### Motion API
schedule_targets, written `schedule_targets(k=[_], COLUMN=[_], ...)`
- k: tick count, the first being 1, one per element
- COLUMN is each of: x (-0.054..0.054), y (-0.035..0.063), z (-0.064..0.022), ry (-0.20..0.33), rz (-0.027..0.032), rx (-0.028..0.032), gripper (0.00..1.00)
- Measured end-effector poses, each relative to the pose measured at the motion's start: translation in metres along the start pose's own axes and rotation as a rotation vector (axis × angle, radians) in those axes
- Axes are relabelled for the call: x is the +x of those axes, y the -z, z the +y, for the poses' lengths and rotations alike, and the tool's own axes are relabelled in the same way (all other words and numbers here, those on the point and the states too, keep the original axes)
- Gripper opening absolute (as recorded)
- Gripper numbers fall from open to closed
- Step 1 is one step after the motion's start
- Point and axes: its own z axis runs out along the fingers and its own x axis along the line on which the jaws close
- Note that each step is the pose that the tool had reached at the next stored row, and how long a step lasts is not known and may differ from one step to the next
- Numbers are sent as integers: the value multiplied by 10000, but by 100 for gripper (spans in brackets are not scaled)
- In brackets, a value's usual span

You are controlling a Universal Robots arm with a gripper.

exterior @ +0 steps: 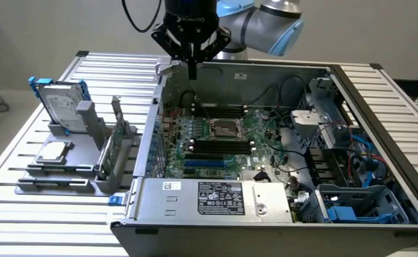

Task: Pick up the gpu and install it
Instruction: 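Reach for the gpu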

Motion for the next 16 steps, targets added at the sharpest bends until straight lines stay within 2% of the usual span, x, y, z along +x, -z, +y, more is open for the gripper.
schedule_targets(k=[3, 4, 5, 6, 8, 10, 16], x=[7, 22, 45, 79, 162, 252, 528], y=[0, -1, 1, 2, -2, -8, -75], z=[-1, -2, -4, -6, -10, -12, -17], ry=[-1, -6, -15, -23, -31, -34, -34], rz=[10, 93, 237, 351, 477, 513, 517], rx=[-3, 1, 15, 26, 31, 36, 37], gripper=[11, 11, 11, 11, 11, 11, 11])
